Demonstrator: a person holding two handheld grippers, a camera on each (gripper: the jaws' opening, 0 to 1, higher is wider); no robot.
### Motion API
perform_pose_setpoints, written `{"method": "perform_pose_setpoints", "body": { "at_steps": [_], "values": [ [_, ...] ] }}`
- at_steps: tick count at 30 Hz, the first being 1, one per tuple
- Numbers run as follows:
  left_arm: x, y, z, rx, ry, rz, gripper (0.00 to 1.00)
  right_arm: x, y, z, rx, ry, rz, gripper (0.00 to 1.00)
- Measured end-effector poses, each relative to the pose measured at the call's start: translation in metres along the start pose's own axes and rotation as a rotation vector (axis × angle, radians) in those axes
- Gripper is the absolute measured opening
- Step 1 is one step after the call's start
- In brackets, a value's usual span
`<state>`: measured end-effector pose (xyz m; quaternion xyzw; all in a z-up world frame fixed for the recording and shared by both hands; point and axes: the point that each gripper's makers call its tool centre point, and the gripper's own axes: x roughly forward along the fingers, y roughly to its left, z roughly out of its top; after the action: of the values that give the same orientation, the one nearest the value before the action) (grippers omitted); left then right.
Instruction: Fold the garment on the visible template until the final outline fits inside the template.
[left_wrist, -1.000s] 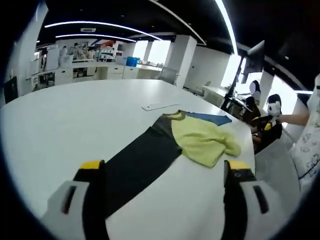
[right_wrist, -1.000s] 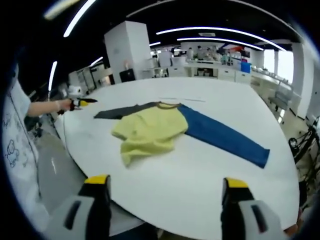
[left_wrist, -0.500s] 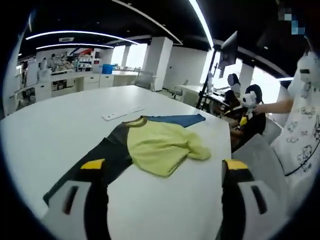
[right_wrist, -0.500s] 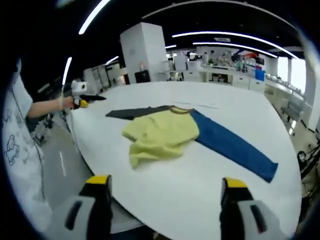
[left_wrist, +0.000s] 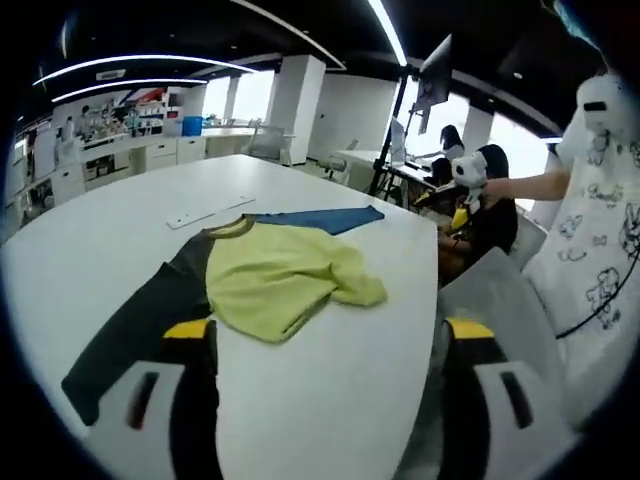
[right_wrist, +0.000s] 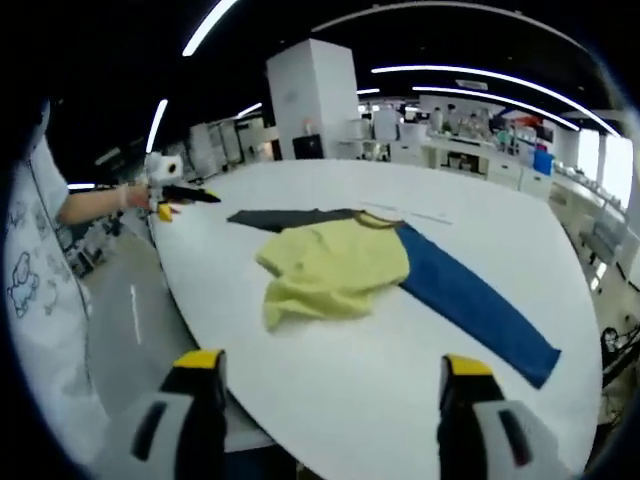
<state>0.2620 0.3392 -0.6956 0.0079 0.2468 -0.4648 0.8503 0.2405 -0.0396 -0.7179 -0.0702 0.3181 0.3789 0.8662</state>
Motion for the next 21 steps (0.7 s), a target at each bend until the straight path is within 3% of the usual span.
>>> {"method": "perform_pose_setpoints", "body": {
  "at_steps": [8,11,14,18,21],
  "values": [
    [0.011,-0.018,0.004,0.006,-0.005,0.017,0.89,0.013,-0.005,0.007,-0.044,0.004,0.042,0.88],
    [0.015,-0.025,0.003,-0.004,-0.012,0.025,0.88,0.022,-0.001,0.011,-0.085,0.011,0.065,0.81],
    [0.019,-0.032,-0.001,-0.015,-0.013,0.037,0.87,0.034,0.013,0.018,-0.186,0.007,0.131,0.69],
    [0.023,-0.035,-0.003,-0.039,-0.031,0.048,0.87,0.055,0.027,0.023,-0.260,0.024,0.192,0.66],
    [0.027,-0.043,-0.004,-0.044,-0.046,0.061,0.86,0.076,0.039,0.024,-0.384,0.051,0.231,0.61]
  ]
}}
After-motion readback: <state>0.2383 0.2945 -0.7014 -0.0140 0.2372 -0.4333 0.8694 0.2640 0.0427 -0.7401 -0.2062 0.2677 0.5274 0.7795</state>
